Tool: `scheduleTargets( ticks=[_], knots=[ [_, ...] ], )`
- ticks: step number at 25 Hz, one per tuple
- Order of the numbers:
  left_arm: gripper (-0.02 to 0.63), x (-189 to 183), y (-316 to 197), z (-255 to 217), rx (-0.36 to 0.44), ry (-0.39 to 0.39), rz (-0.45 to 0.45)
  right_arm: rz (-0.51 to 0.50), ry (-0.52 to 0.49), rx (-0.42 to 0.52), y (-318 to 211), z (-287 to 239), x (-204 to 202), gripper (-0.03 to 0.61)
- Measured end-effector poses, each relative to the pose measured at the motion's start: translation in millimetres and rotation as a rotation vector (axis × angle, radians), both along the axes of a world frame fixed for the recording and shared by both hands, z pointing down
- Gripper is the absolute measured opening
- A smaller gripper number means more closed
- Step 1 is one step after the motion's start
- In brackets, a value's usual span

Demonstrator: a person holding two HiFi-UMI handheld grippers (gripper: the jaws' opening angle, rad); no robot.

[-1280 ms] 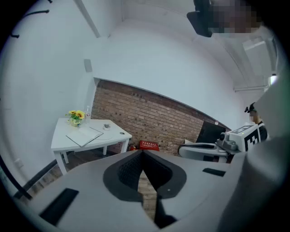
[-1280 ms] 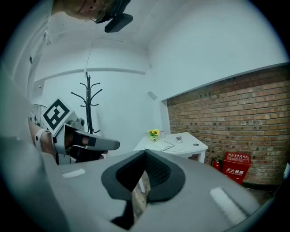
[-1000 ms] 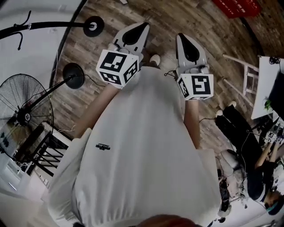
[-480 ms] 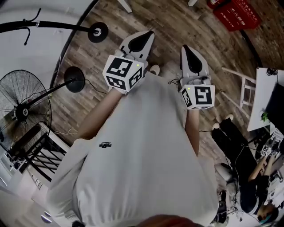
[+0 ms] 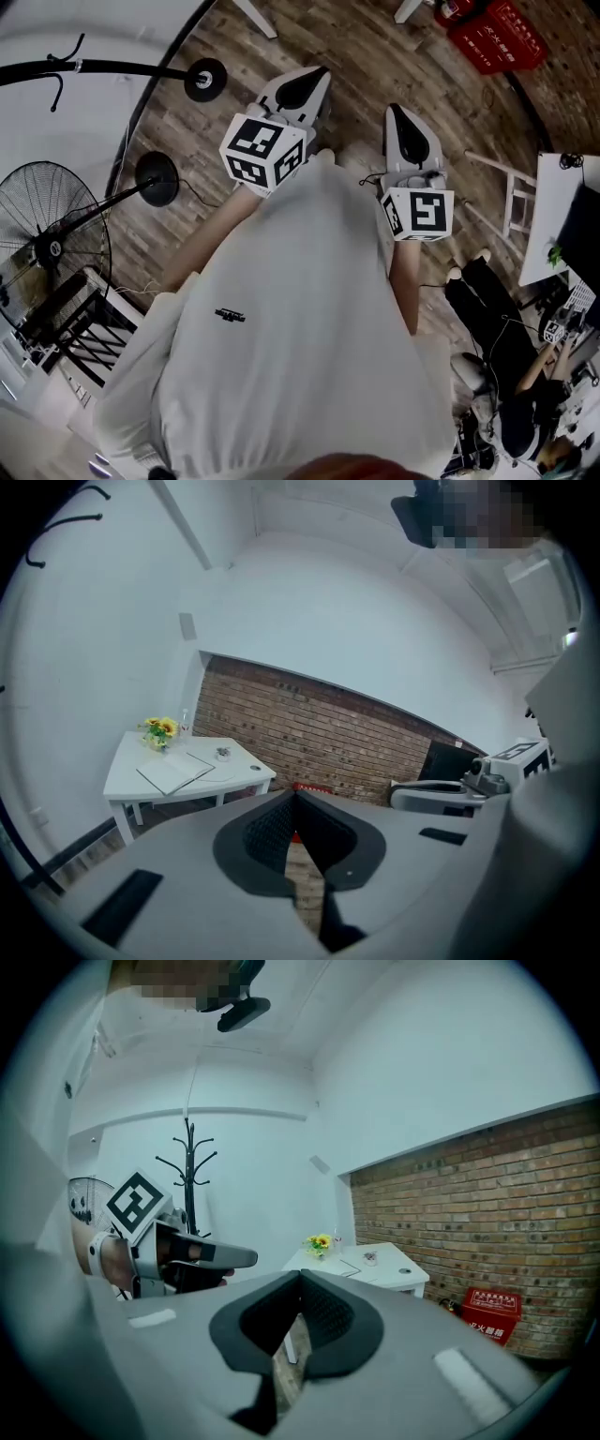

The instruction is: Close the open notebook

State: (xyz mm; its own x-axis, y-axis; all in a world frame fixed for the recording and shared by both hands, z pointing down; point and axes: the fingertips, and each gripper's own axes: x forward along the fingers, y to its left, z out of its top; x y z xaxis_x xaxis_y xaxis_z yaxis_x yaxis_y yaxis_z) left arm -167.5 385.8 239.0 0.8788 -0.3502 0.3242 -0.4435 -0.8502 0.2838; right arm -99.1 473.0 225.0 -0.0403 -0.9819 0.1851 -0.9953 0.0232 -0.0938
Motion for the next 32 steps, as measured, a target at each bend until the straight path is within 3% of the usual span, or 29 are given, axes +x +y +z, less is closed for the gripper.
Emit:
scheduleTargets(
  ticks=[10, 16, 21, 32],
  knots=[
    [0.009, 43.4, -64.4, 9.7, -0.027, 0.008, 0.042, 0.044, -0.019, -0.025, -65.5, 4.2, 31.8, 0.012],
    [0.009, 96.8, -109.7, 19.3, -0.04, -0.028, 0.069, 0.052, -0.067, -0.045, -116.1, 18.3, 80.0, 0.012],
    [0.009, 136.6, -166.1, 19.7, -0.063, -0.035, 0.053, 0.036, -0.092, -0.054, -175.5, 18.4, 120.2, 0.012],
    [0.009, 176.9, -293.8, 15.6, -0.072, -0.015, -0.027, -0.044, -0.07, -0.065, -304.5, 17.2, 164.7, 0.012]
  ],
)
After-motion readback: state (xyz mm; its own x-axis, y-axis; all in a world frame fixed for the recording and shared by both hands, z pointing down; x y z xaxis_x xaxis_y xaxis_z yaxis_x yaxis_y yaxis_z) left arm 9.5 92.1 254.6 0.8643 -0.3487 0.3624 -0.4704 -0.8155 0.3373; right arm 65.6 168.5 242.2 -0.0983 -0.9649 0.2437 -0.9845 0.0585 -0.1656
